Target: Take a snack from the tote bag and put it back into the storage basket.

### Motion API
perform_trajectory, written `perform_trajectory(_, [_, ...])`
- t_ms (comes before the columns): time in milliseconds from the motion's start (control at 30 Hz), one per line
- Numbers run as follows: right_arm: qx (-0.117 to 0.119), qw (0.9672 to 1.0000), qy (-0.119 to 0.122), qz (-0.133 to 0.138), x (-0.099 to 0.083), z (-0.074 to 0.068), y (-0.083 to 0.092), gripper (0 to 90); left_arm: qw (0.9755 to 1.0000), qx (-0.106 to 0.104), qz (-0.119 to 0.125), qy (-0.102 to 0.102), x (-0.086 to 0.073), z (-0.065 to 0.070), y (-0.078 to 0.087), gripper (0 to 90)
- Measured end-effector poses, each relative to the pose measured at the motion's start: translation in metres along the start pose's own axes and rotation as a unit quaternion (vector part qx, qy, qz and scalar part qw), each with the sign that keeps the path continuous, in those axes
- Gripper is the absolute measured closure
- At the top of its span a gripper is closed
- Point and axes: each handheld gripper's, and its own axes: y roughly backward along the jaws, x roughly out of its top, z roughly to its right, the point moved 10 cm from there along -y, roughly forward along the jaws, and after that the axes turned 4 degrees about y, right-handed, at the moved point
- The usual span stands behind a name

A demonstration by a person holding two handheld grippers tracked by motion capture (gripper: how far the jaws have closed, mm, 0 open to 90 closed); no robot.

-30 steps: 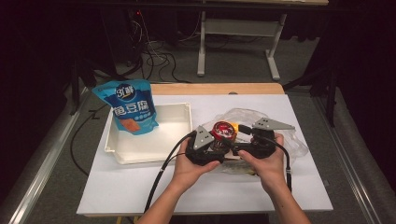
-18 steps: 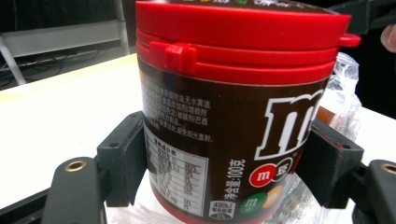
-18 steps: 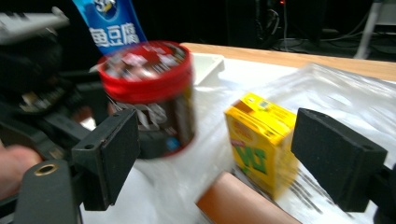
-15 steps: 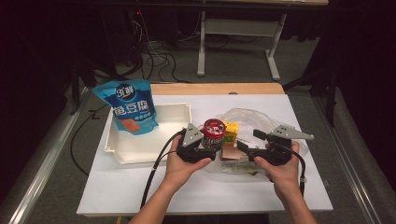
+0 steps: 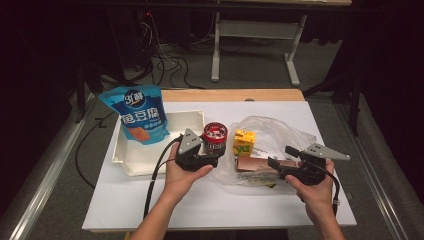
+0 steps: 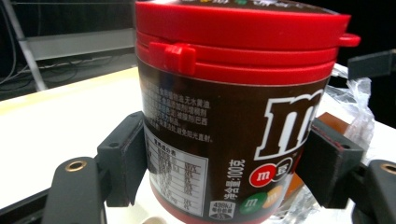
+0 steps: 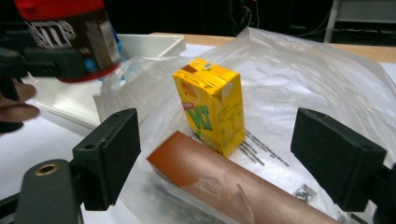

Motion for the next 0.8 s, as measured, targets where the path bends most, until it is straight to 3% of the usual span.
perform_trajectory(133, [-0.006, 1.0, 0.001, 0.003, -0.003, 0.004, 0.002, 16.6, 0.9999, 0.007, 0.003, 0.01, 0.0, -0.012, 0.006, 26.3])
perform_trajectory(567, [-0.008, 1.0, -0.001, -0.002, -0.012, 0.009, 0.0, 17.1, 0.9993, 0.032, 0.013, 0.012, -0.007, -0.04, 0.011, 26.4])
perform_trajectory(800, [-0.009, 0.9999, -0.008, -0.004, -0.014, 0.011, 0.0, 17.6, 0.9983, 0.046, 0.017, 0.031, -0.013, -0.057, 0.012, 26.4])
